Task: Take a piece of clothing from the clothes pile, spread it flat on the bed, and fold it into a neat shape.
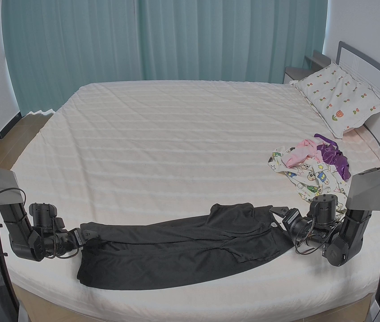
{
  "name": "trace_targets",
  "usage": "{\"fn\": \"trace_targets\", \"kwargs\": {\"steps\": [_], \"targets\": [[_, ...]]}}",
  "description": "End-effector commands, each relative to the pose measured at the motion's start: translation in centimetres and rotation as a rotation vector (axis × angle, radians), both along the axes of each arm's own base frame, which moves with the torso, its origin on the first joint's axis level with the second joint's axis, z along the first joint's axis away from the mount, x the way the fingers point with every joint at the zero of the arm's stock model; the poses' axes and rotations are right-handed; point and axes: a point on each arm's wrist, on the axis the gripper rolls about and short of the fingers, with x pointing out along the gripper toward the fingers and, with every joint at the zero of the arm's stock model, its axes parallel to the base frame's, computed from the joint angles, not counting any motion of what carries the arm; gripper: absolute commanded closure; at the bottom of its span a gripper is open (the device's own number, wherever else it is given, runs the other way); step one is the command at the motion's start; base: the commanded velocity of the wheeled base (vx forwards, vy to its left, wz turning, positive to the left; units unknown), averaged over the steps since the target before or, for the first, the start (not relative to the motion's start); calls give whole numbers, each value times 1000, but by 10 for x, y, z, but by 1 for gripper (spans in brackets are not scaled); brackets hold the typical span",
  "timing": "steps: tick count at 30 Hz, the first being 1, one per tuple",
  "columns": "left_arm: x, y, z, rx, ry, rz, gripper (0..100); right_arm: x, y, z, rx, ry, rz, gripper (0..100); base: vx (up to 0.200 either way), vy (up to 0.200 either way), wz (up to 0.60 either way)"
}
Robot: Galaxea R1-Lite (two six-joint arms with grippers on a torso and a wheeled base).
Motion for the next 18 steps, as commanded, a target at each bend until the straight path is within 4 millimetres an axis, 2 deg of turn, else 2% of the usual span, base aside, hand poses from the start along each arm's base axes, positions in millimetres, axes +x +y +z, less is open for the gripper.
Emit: {"fn": "trace_targets", "kwargs": {"steps": [1,10,18], "targets": [[-1,-1,-3,1,12,1,0,0,0,-1,0,2,0,0,0,0,0],[0,-7,-5,3,15,-21,0,0,0,0,0,0,0,0,0,0,0],[0,-24,-9,5,30,-73,0,-1,0,1,6,-25,0,0,0,0,0]]}}
